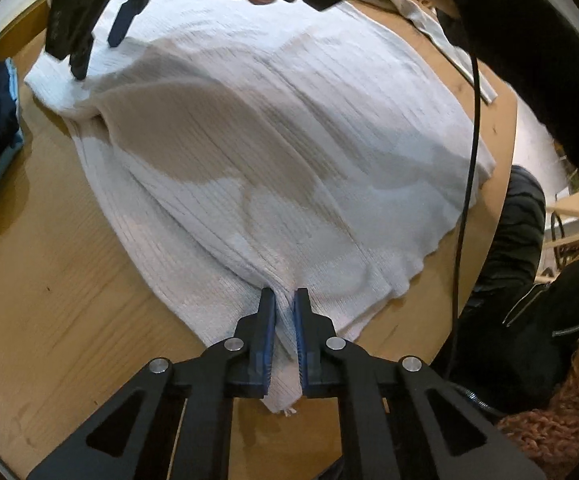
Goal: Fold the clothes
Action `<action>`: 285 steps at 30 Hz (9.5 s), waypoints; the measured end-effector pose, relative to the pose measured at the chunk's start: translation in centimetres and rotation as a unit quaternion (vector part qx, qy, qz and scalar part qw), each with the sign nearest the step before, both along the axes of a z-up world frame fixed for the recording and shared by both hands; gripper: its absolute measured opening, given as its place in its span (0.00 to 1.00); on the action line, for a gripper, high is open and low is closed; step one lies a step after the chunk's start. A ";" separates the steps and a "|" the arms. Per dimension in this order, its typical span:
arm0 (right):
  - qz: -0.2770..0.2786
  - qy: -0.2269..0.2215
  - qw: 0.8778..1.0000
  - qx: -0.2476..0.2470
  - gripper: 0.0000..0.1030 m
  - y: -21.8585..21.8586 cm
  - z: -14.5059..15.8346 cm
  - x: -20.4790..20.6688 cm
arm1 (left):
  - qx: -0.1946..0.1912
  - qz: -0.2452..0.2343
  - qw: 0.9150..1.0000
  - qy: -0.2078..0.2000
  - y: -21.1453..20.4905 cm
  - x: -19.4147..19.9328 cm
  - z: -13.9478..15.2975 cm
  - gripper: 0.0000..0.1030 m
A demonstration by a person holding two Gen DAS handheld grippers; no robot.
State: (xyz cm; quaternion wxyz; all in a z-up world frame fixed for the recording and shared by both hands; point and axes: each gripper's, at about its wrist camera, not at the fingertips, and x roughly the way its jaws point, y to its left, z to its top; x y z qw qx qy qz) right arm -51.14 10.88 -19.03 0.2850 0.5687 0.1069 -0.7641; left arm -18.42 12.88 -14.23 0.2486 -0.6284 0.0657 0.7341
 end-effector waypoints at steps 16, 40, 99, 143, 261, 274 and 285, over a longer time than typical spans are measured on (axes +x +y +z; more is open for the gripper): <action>-0.004 -0.040 0.999 -0.017 0.43 1.1 2.1 0.0 | -0.011 0.012 1.000 -0.025 -1.2 3.7 0.9 0.36; -0.056 -0.011 0.997 -0.060 0.12 5.7 3.5 -5.1 | 0.036 0.017 0.997 0.072 -1.7 2.6 0.5 0.61; -0.092 -0.099 0.988 -0.076 0.11 -0.3 2.8 -1.8 | 0.094 0.141 0.985 0.025 -6.7 4.4 0.4 0.11; -0.120 -0.072 0.976 -0.169 0.13 9.5 6.1 3.7 | -0.055 -0.043 0.990 0.121 2.3 5.4 3.6 0.09; 0.020 -0.052 0.998 0.017 0.20 7.9 2.7 14.0 | 0.121 -0.185 0.975 0.020 9.2 1.2 -0.2 0.67; 0.091 -0.048 0.994 0.026 0.21 7.0 1.9 22.9 | 0.042 -0.133 0.988 0.071 7.4 2.1 -0.5 0.61; 0.018 -0.001 1.000 -0.018 0.20 6.3 2.4 17.8 | -0.037 -0.115 0.979 0.163 9.9 -0.3 0.1 0.34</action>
